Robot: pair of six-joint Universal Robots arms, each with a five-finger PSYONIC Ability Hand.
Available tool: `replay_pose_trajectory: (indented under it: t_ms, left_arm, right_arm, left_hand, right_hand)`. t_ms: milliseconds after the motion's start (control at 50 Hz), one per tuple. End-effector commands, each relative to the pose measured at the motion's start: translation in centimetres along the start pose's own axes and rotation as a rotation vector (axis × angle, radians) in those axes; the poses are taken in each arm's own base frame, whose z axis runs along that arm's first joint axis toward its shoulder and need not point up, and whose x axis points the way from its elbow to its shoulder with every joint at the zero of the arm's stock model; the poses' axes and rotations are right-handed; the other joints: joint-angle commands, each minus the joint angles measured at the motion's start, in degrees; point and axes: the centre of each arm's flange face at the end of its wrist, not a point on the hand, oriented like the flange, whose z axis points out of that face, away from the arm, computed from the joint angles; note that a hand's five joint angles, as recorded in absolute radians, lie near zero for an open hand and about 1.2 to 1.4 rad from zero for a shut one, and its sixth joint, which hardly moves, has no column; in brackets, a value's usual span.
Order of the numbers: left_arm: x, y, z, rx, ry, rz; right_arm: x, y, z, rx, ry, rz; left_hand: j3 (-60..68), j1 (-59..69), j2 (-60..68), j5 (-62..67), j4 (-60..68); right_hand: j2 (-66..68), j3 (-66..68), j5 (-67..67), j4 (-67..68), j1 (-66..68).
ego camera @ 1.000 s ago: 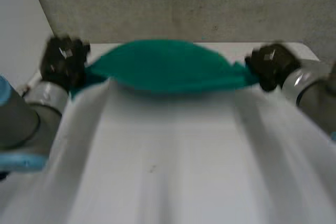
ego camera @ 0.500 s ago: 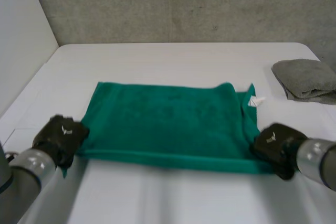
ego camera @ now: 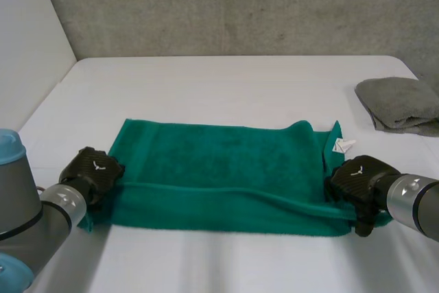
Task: Fold the laundry.
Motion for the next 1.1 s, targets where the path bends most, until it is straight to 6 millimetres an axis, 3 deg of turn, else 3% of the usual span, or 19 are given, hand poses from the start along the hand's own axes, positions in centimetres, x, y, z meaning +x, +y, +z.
replay_pose_trajectory:
  t_ms: [20, 260, 320, 380, 400, 500, 540, 560, 620, 640, 700, 800, 900, 980, 1000, 1060, 1100]
  left_arm:
    - [-0.4, -0.4, 0.1, 0.01, -0.01, -0.023]
    - [-0.3, -0.3, 0.3, 0.004, -0.004, -0.025]
    - [-0.1, -0.2, 0.3, 0.001, 0.001, -0.025]
    - [-0.1, -0.2, 0.2, 0.001, 0.001, -0.024]
    - [0.0, -0.1, 0.2, -0.002, 0.004, -0.024]
    - [-0.7, -0.9, -0.3, 0.024, -0.017, -0.021]
    - [-1.4, -1.7, -1.0, 0.048, -0.042, -0.018]
    - [-1.8, -2.1, -1.4, 0.062, -0.056, -0.018]
    - [-3.8, -4.2, -3.3, 0.137, -0.127, -0.014]
    - [-4.3, -4.8, -3.8, 0.16, -0.147, -0.012]
    - [-7.0, -7.6, -6.4, 0.273, -0.254, -0.026]
    - [-11.0, -11.8, -11.1, 0.467, -0.413, -0.074]
    - [-13.4, -14.0, -14.1, 0.556, -0.499, -0.077]
    - [-13.7, -14.6, -14.4, 0.563, -0.496, -0.074]
    - [-13.6, -14.6, -14.2, 0.559, -0.49, -0.074]
    - [-13.0, -13.9, -11.6, 0.503, -0.428, -0.075]
    - [-12.4, -13.1, -9.3, 0.454, -0.375, -0.079]
  right_arm:
    - [1.0, 0.7, -0.5, -0.048, -0.021, 0.046]
    - [1.3, 1.6, 0.2, -0.023, -0.01, 0.068]
    - [0.8, 2.1, 0.7, -0.008, 0.006, 0.059]
    - [0.4, 2.5, 1.0, -0.002, 0.011, 0.052]
    - [0.3, 2.5, 1.0, 0.001, 0.011, 0.048]
    - [1.5, 1.4, 0.6, 0.031, 0.055, 0.031]
    - [2.8, -0.1, -0.6, 0.08, 0.117, 0.01]
    - [4.0, -1.9, -2.6, 0.138, 0.183, -0.013]
    - [5.5, -4.3, -5.8, 0.206, 0.26, -0.047]
    - [6.3, -6.0, -8.0, 0.251, 0.307, -0.065]
    - [7.9, -8.4, -11.0, 0.305, 0.364, -0.084]
    - [9.7, -11.6, -15.2, 0.411, 0.448, -0.125]
    - [10.8, -13.7, -18.0, 0.494, 0.53, -0.157]
    - [11.2, -14.0, -17.9, 0.497, 0.532, -0.148]
    - [11.3, -13.7, -17.0, 0.478, 0.511, -0.139]
    - [11.6, -13.1, -14.5, 0.43, 0.459, -0.118]
    - [11.7, -12.4, -11.7, 0.38, 0.396, -0.096]
  left_hand:
    - [11.6, 14.0, 11.3, 13.8, 11.1]
    - [11.6, 14.0, 11.3, 13.8, 11.1]
    - [11.6, 14.0, 11.3, 13.8, 11.1]
    - [11.6, 14.0, 11.3, 13.8, 11.1]
    - [11.6, 14.0, 11.3, 13.8, 11.1]
    - [11.6, 14.0, 11.3, 13.8, 11.1]
    - [11.6, 14.0, 11.3, 13.8, 11.1]
    - [11.6, 14.0, 11.3, 13.8, 11.1]
    - [11.6, 14.0, 11.3, 13.8, 11.1]
    - [11.6, 14.0, 11.3, 13.8, 11.1]
    - [11.6, 14.0, 11.3, 13.8, 11.1]
    - [11.6, 14.0, 11.3, 13.8, 11.1]
    - [11.6, 14.0, 11.3, 13.8, 11.1]
    - [11.6, 14.0, 11.3, 13.8, 11.1]
    - [11.6, 14.0, 11.3, 13.8, 11.1]
    - [11.6, 14.0, 11.3, 13.8, 11.1]
    - [11.6, 14.0, 11.3, 13.8, 11.1]
  right_hand:
    - [-1.2, -0.9, -1.5, -1.0, 3.2]
    - [6.4, 6.6, 6.1, 6.6, 10.7]
    - [14.4, 14.7, 14.1, 14.6, 18.8]
    - [42.1, 42.4, 41.8, 42.3, 46.5]
    - [45.5, 45.8, 45.2, 45.7, 49.8]
    - [45.5, 45.8, 45.2, 45.7, 49.9]
    - [45.5, 45.8, 45.2, 45.7, 49.9]
    - [45.5, 45.8, 45.2, 45.7, 49.9]
    - [45.5, 45.8, 45.2, 45.7, 49.9]
    - [45.5, 45.8, 45.2, 45.7, 49.9]
    - [45.5, 45.8, 45.2, 45.7, 49.9]
    - [45.5, 45.8, 45.2, 45.7, 49.9]
    - [45.5, 45.8, 45.2, 45.7, 49.9]
    - [45.5, 45.8, 45.2, 45.7, 49.9]
    - [45.5, 45.8, 45.2, 45.7, 49.9]
    - [45.5, 45.8, 45.2, 45.7, 49.9]
    - [45.5, 45.8, 45.2, 45.7, 49.9]
